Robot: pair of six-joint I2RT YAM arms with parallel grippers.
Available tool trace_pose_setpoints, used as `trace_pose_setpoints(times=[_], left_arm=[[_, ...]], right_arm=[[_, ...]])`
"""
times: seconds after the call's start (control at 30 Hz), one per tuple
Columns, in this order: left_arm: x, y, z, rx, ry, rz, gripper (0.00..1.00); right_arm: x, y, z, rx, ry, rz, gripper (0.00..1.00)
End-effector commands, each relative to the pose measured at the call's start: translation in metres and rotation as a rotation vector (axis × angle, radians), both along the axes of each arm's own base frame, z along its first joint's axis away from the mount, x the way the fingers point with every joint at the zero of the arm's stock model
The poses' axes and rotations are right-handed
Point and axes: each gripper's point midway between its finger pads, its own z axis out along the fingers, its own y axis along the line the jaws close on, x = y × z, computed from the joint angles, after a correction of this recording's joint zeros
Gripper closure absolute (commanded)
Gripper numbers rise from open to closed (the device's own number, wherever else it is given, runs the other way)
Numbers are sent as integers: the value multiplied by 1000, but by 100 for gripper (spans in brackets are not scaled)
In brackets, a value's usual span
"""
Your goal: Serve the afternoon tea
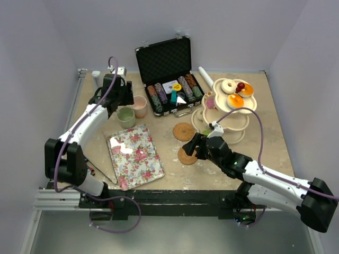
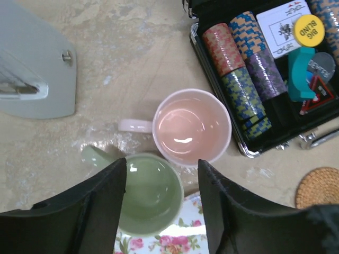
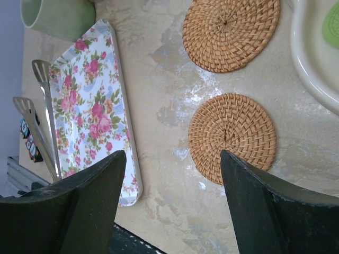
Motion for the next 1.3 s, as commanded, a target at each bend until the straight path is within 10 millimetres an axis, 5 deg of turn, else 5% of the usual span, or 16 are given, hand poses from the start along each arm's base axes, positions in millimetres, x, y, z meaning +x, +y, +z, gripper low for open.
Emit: trace_pose_setpoints(times=[0.0, 0.53, 1.27], left_arm=[[30, 1, 0, 18, 14, 13, 45], [64, 1, -48, 91, 98, 14, 55], [69, -9, -78, 82, 138, -21, 81]], right_arm=[[8, 5, 27, 37, -83, 7, 24], [5, 2, 23, 28, -88, 18, 24], [4, 6, 19, 26, -61, 27, 25]])
